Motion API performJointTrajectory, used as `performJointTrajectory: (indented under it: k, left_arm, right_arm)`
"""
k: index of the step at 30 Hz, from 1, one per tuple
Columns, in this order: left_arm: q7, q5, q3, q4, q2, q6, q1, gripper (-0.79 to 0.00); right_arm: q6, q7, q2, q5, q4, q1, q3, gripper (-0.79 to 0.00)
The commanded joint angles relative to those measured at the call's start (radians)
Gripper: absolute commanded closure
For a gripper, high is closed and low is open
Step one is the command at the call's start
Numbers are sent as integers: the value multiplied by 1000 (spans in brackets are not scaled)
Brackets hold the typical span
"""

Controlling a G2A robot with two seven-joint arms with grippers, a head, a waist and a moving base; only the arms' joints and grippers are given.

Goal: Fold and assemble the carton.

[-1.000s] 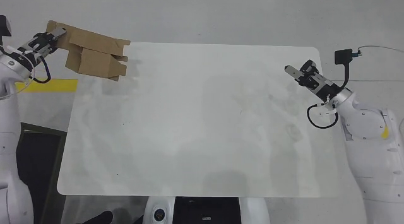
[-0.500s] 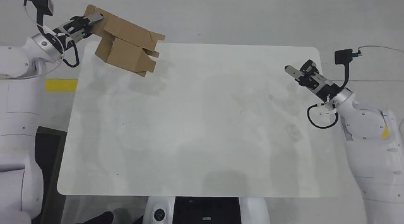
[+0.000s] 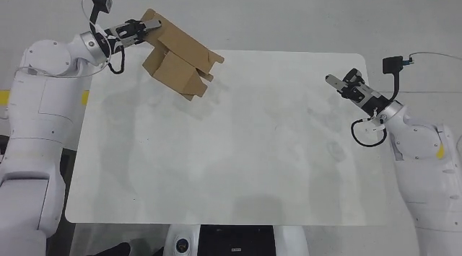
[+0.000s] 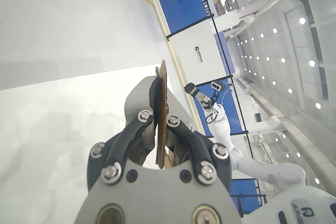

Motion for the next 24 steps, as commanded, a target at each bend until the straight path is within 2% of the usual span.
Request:
performJointTrajectory:
  k: [1,7,12,24]
  left_arm:
    - [-17,-18,19,-3,-8,-1,-1,0]
    - [-71,-60,72,-21,-31,-10,-2,0]
    - [-113,-86,105,-47,-44,-13,2,0]
    - [-224,-112,150,-116,-58,-17,25,0]
  right_arm:
    - [0,0,0,0,0,0,0,-785]
    - [8,-12,-2,19,-8,-15,-6,-785]
    - [-27,63,-4,103,10,-2,-53,-785]
    - [-181,292,-44,383,211,195,-321,-785]
